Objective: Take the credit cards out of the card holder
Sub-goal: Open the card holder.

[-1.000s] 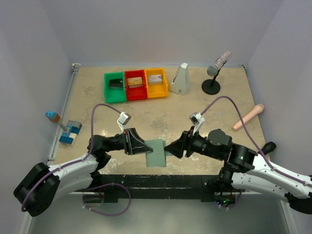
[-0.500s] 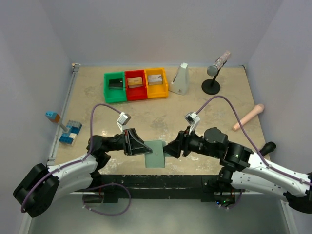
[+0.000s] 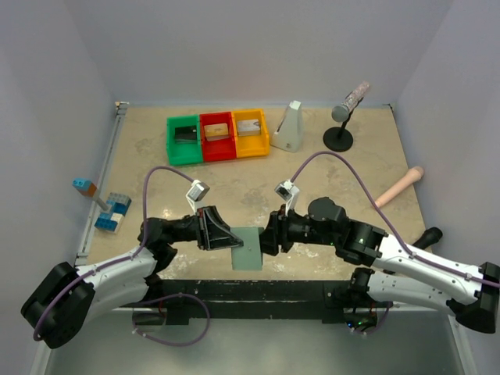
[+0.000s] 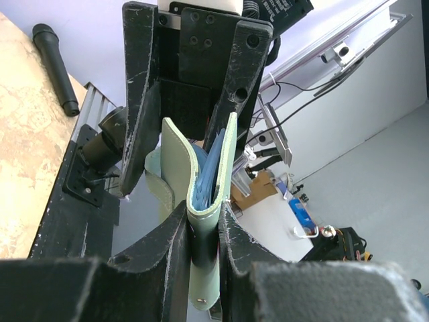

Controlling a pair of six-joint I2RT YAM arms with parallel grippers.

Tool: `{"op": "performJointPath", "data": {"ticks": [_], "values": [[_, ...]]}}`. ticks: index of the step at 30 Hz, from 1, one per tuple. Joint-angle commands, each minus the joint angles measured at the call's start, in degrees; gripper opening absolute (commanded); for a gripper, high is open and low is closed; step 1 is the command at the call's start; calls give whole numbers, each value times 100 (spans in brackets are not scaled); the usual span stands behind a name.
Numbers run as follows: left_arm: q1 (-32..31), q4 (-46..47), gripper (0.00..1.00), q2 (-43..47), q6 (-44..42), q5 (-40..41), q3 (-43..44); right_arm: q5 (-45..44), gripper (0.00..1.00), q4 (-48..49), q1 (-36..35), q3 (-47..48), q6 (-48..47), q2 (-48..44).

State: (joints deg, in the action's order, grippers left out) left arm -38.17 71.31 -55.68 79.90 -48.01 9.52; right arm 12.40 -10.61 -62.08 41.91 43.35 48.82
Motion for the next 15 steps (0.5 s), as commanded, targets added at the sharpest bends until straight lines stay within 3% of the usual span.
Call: {"op": "performJointPath", "data": {"ticks": [1,8,11,14,15], "values": [[-6,1773,0,-13,-88,441,120,552,46,560,-58,291,-29,154],[-6,1772,4,57,-124,450,33,544,17,490,-58,274,-63,49],[3,1772,15,40,-115,477,-3,465,0,245,-58,335,-151,-83],[64,1772,27,5,-54,520,-55,333,0,-115,-58,431,-292,-258],[90,1755,39,13,-27,555,-90,237,0,-369,-58,502,-379,-311]]}}
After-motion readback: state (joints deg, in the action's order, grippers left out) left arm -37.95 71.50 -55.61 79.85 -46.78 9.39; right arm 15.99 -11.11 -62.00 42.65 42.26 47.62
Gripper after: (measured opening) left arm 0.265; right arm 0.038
